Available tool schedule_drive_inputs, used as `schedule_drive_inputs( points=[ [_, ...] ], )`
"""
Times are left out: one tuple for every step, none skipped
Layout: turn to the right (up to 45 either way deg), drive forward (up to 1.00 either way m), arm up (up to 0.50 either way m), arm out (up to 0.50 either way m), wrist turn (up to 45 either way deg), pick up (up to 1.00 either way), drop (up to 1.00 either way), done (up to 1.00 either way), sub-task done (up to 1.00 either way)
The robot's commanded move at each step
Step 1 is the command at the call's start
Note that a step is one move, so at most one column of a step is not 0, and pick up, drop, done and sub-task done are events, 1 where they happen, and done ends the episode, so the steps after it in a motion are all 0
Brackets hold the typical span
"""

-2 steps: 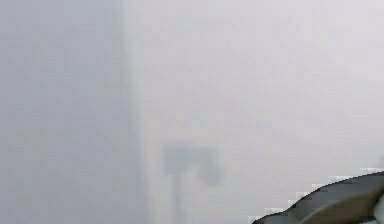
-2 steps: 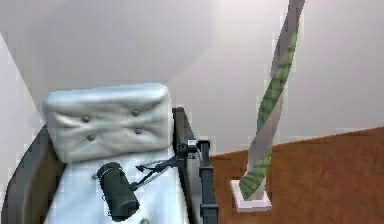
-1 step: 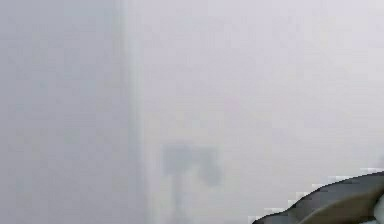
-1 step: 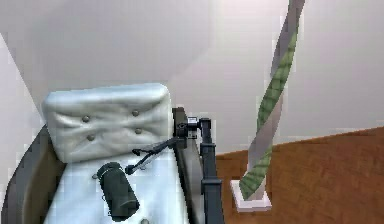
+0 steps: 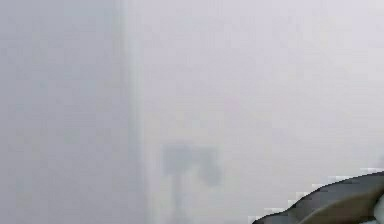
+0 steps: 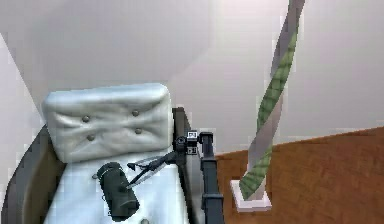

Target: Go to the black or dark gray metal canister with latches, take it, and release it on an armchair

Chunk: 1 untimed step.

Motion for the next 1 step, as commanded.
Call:
schedule_drive_inputs(
  points=[
    [0.0,0.00,0.00,0.00,0.0,0.00,0.00,1.00,0.00]
  ],
)
